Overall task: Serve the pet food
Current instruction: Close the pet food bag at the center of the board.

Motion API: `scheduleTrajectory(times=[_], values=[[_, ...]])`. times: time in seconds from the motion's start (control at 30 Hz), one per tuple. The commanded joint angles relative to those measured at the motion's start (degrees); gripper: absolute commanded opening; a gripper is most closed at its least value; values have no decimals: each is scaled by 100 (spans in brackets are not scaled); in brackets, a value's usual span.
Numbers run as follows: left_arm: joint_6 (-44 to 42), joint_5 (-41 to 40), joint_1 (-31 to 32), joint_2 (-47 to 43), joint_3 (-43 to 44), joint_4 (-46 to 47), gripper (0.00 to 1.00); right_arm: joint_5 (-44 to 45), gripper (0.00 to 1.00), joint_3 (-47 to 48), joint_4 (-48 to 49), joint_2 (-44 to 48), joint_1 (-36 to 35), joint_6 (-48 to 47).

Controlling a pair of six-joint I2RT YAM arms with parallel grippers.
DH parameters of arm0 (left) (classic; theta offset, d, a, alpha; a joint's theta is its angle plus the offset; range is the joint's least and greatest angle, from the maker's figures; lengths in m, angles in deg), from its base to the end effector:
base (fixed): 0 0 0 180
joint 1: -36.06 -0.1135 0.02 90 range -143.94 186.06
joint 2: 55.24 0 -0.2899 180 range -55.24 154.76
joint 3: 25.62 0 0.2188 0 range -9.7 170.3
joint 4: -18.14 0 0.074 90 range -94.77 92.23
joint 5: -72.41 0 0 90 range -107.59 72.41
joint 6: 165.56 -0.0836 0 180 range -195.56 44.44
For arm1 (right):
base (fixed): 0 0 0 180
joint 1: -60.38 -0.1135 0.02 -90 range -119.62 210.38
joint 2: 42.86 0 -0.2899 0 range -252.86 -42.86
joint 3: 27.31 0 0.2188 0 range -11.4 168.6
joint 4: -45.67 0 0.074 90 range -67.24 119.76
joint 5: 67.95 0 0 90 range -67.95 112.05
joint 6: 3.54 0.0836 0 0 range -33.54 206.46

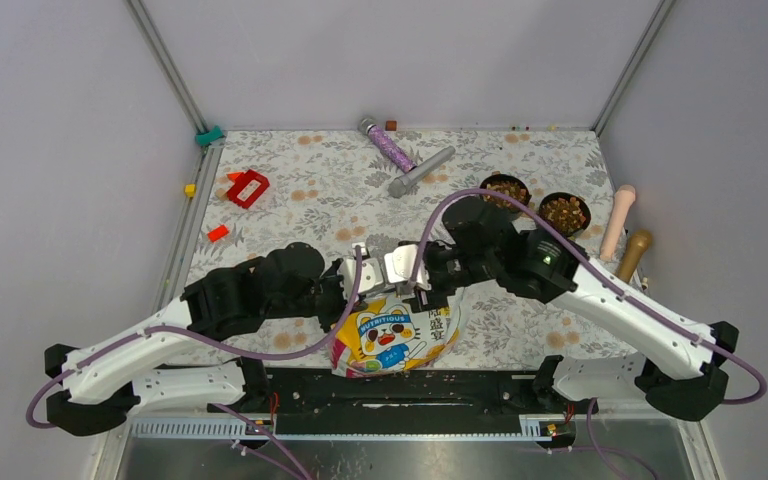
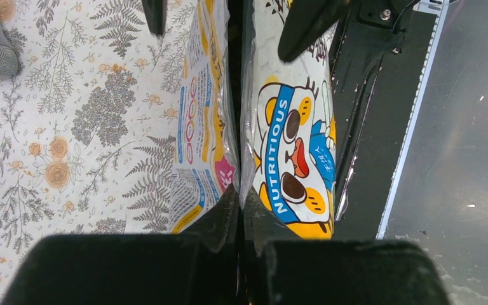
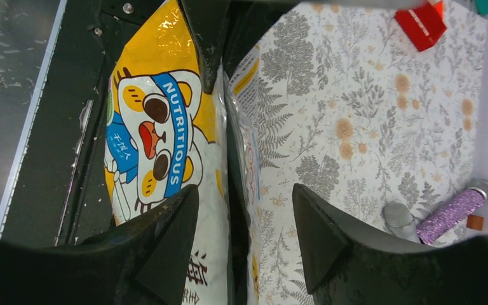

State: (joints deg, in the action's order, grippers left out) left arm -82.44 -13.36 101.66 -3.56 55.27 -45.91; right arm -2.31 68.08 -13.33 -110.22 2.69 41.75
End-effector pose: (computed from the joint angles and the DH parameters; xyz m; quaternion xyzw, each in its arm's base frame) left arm 0.0606 -0.1486 0.3578 0.5374 0.7043 -0.2554 0.3872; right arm 0.0939 0.2131 0.4066 -0.7281 0.4520 0.2369 0.4577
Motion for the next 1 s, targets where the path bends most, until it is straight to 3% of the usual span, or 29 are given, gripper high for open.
scheduleTrajectory(times=[0.0,0.1,0.23,0.37,0.6,0.7,0.73,0.77,0.83,0.97], values=[[176,436,-63,-211,-22,254,0,522,63,98,84,-319,-240,93],[186,473,-95,-251,-27,254,0,760,54,150,203,-374,-260,257],[200,587,-134,-315,-50,299,0,820,22,162,58,-338,-260,156],[204,647,-174,-347,-52,327,0,758,0,261,-342,-393,-261,-6],[221,663,-211,-377,-82,358,0,394,0,447,-680,-316,-261,-9],[226,683,-223,-385,-94,370,0,682,0,443,-576,-204,-262,217],[221,695,-223,-385,-100,381,0,831,5,463,-624,-212,-260,207],[225,707,-230,-394,-106,403,0,970,20,452,-633,-225,-258,200],[230,723,-237,-403,-106,400,0,1029,38,420,-681,-260,-260,125],[241,753,-250,-435,-103,425,0,946,41,408,-789,-392,-260,11]])
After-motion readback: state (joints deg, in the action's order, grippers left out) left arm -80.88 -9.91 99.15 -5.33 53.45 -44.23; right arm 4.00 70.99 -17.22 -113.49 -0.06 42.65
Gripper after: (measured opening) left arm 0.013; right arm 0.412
